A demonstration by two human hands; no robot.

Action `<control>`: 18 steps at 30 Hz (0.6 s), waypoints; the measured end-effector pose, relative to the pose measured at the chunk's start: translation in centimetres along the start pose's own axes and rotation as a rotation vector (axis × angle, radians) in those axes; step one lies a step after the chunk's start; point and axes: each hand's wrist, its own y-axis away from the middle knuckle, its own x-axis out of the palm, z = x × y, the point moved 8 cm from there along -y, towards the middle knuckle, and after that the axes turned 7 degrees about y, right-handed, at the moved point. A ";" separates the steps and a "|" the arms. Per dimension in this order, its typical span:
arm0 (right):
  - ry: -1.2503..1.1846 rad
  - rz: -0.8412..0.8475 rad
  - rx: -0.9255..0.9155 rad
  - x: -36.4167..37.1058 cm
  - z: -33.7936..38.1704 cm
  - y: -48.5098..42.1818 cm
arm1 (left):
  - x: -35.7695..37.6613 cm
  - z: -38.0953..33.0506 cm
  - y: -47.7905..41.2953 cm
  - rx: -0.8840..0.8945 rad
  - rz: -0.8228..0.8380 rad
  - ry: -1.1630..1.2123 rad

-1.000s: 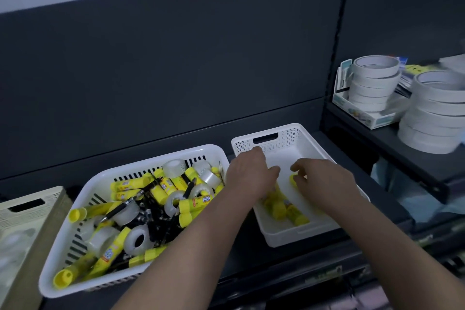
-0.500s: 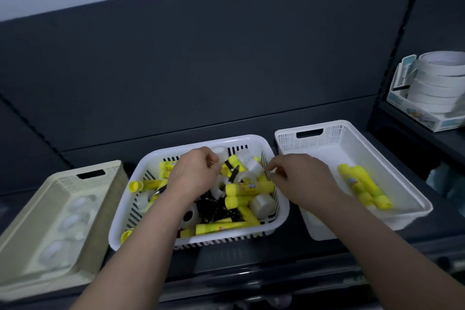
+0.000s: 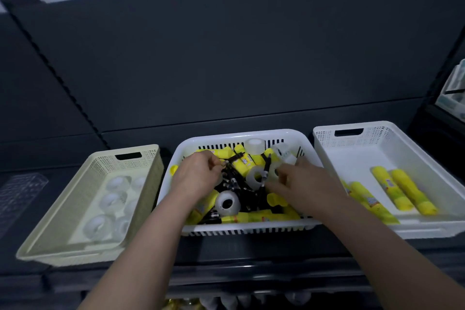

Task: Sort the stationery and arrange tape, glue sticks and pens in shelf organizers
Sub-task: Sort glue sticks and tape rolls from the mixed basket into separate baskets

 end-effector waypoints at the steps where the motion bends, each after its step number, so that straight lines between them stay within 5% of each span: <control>1: -0.008 -0.001 0.013 -0.1 0.0 0.1 | -0.3 0.3 -0.2 -0.005 -0.009 -0.002; 12: -0.257 -0.055 0.055 0.1 0.8 0.3 | 0.8 -0.4 -1.4 0.098 0.160 -0.038; 15: -0.192 -0.010 0.044 0.9 1.3 0.4 | -0.6 0.4 -1.8 0.074 0.081 -0.056; 18: -0.211 -0.143 0.026 -0.4 2.3 0.4 | -2.6 2.1 -2.1 0.035 0.015 -0.084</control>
